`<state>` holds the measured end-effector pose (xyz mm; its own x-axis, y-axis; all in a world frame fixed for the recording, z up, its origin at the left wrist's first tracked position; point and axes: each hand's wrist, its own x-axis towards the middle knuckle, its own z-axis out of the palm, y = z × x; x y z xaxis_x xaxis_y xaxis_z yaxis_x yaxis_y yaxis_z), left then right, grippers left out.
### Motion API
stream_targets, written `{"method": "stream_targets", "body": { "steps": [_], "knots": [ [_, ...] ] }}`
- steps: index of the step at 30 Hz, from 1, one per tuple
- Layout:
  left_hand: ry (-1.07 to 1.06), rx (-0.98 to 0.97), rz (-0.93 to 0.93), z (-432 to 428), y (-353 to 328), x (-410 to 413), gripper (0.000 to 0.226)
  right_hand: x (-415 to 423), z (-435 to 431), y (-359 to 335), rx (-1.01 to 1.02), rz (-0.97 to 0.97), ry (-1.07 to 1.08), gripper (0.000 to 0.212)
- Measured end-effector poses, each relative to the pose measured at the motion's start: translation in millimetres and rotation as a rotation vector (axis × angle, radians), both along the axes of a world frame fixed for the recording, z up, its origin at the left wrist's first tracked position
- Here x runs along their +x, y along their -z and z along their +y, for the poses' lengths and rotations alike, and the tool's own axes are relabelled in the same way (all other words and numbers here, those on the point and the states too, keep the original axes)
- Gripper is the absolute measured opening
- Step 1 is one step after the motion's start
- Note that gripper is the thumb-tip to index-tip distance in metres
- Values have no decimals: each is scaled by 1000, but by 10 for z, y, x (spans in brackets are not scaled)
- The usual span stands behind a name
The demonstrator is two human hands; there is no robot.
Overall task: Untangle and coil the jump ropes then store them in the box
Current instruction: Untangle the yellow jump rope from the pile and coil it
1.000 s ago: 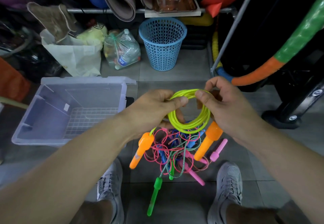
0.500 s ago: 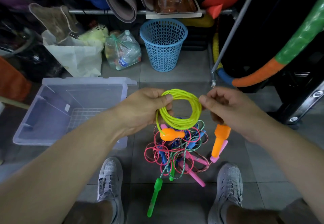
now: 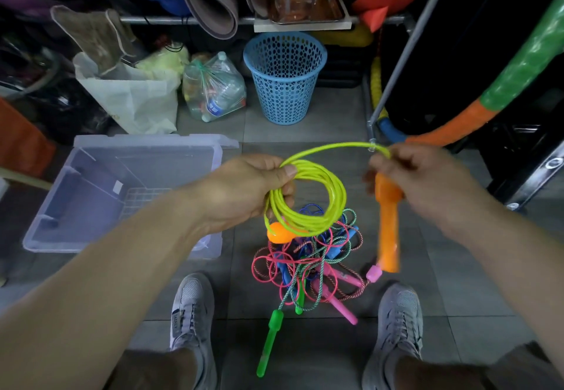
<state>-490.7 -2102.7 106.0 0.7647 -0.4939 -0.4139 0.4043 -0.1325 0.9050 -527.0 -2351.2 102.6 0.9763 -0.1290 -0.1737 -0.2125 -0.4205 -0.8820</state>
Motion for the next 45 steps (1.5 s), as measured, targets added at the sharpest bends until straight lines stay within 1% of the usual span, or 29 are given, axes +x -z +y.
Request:
{"method": "stream_targets", "body": {
  "steps": [1, 2, 4, 7, 8, 10, 13, 16, 18, 20, 21, 23, 25, 26, 28, 30, 31, 35, 38, 40, 44, 45],
  "knots": [
    [37, -31, 31, -21, -11, -36, 14, 21, 11, -49, 183, -45, 127, 16],
    [78, -63, 53, -43, -24, -73, 13, 34, 13, -87, 311, -66, 217, 16],
    [159, -78, 37, -92, -8, -130, 14, 53, 18, -102, 416, -53, 288, 22],
    [260, 59, -119, -148, 76, -158, 28, 63, 16, -83, 467, 22, 283, 36],
    [291, 99, -158, -159, 93, -169, 28, 59, 11, -83, 481, 47, 275, 38],
    [345, 158, -216, -175, 108, -194, 28, 45, -2, -86, 477, 83, 263, 36],
    [384, 204, -295, -209, 102, -236, 27, 42, -19, -73, 427, 97, 265, 25],
    [342, 249, -412, -247, 91, -272, 29, 42, 24, -39, 359, 161, 229, 24],
    [285, 273, -467, -270, 90, -289, 31, 6, 116, -2, 286, 219, 133, 28],
    [237, 304, -501, -270, 102, -268, 27, -39, 244, 30, 237, 226, 45, 26],
    [214, 319, -516, -263, 108, -249, 24, -56, 303, 30, 255, 230, 21, 26],
    [158, 328, -528, -244, 118, -216, 23, -77, 370, 11, 421, 290, -33, 28],
    [107, 338, -544, -237, 123, -194, 27, -90, 375, -27, 563, 351, -155, 41],
    [91, 343, -545, -239, 131, -186, 26, -95, 366, -36, 559, 350, -218, 45],
    [57, 322, -519, -255, 146, -172, 24, -100, 367, -10, 444, 291, -263, 45],
    [17, 300, -501, -277, 123, -169, 27, -119, 420, 17, 325, 244, -244, 51],
    [13, 296, -505, -284, 104, -174, 29, -136, 455, 27, 322, 252, -230, 52],
    [62, 313, -549, -275, 71, -204, 25, -163, 488, 22, 503, 377, -190, 36],
    [70, 335, -607, -267, 85, -219, 21, -140, 477, -17, 626, 471, -153, 41],
    [26, 349, -639, -267, 86, -204, 19, -136, 494, -21, 704, 483, -107, 40],
    [-41, 419, -691, -253, 80, -138, 16, -141, 486, -54, 775, 460, -55, 25],
    [-40, 442, -707, -246, 82, -126, 14, -138, 473, -60, 789, 460, -67, 28]
  ]
}}
